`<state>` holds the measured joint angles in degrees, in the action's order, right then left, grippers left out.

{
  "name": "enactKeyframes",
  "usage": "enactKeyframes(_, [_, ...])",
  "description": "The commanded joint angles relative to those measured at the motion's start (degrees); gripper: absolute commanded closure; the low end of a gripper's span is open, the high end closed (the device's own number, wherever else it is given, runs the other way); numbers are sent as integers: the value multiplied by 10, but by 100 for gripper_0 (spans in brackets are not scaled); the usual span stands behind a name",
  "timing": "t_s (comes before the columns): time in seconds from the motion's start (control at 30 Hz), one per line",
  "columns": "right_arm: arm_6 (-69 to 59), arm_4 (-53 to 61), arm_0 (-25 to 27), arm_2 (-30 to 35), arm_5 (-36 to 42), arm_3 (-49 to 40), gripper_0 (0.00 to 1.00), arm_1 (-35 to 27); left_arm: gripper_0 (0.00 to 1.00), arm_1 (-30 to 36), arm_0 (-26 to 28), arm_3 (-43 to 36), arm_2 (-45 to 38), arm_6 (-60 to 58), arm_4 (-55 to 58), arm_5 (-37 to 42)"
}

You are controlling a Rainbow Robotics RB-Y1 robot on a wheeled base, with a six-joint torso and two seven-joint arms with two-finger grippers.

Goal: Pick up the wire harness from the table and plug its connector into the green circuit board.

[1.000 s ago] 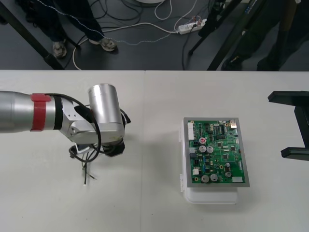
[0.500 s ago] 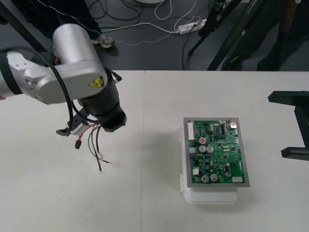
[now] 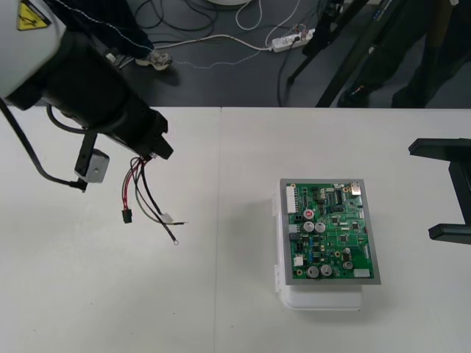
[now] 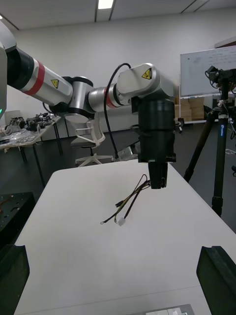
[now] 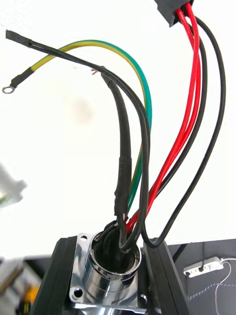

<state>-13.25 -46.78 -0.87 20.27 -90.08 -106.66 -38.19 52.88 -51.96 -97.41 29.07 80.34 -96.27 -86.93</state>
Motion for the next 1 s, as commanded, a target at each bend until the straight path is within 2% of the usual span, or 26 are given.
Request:
enactKeyframes(0.03, [12,10,-4,-8,1,-2,0,-12,100,6,59,-7,-101,-113,54,-31])
enactKeyframes(0.27, [10,10,-5,-8,1,-2,0,-12,100,-17,137,-4,-220,-201,118,-31])
enactKeyframes(0.57, [10,10,-4,-8,1,-2,0,-12,100,-112,243,1,-365,-345,165,-31])
enactKeyframes(0.77, [10,10,-4,-8,1,-2,0,-12,100,-191,281,1,-417,-432,169,-31])
enactKeyframes(1.0, [9,10,-4,-8,1,-3,0,-14,100,-252,307,1,-438,-534,169,-31])
